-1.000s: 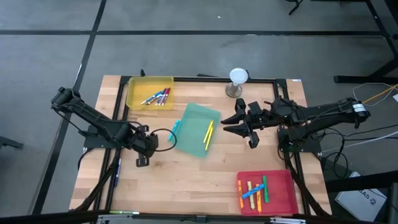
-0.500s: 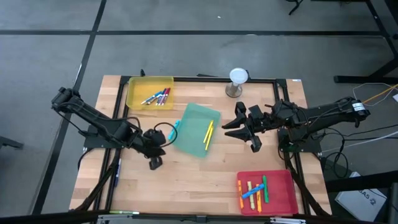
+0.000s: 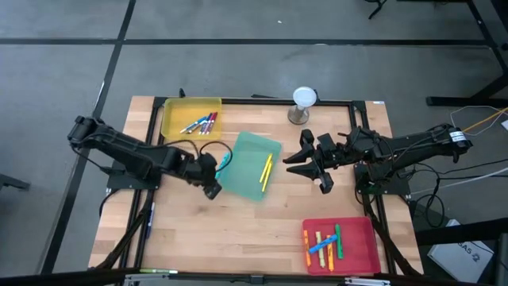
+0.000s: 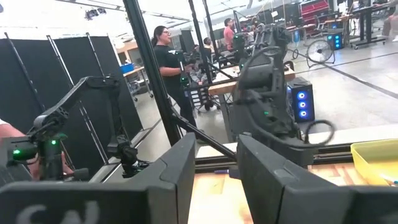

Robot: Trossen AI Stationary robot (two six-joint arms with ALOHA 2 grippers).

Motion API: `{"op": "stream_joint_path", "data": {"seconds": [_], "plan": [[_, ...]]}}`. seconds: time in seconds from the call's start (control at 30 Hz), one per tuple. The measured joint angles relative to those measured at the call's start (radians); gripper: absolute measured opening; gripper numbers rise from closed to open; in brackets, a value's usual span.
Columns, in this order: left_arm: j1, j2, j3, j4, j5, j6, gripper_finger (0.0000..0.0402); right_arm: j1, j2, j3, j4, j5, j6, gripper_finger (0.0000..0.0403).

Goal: Pick & Place Markers
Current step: Put the light blue highlighter pen into the pink bin

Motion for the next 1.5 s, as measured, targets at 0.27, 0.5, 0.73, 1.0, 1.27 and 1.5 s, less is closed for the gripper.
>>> {"op": "stream_joint_path", "data": {"seconds": [0.27,0.5,0.73,1.0,1.27,1.5], "plan": [[0.183,0.004,0.0,-0.06,0.136,0.041,0.0202,0.0,0.0,0.0,0.001,0.027,0.023,0.0116],[0.254,-0.011,0.0,-0.162,0.131,0.057,0.0186,0.0,0.0,0.0,0.003,0.028,0.026,0.0116],[0.271,-0.006,0.0,-0.139,0.081,0.138,0.0186,0.0,0.0,0.0,0.0,0.027,0.023,0.0116],[0.293,-0.006,0.0,-0.044,0.101,0.125,0.0192,0.0,0.0,0.0,-0.014,0.026,-0.004,0.0116],[0.372,0.064,0.0,-0.082,0.101,0.146,0.0219,0.0,0.0,0.0,-0.018,0.026,-0.007,0.0116],[0.384,0.207,0.0,-0.071,0.145,0.171,0.0242,0.0,0.0,0.0,-0.018,0.026,0.005,0.0116]]}}
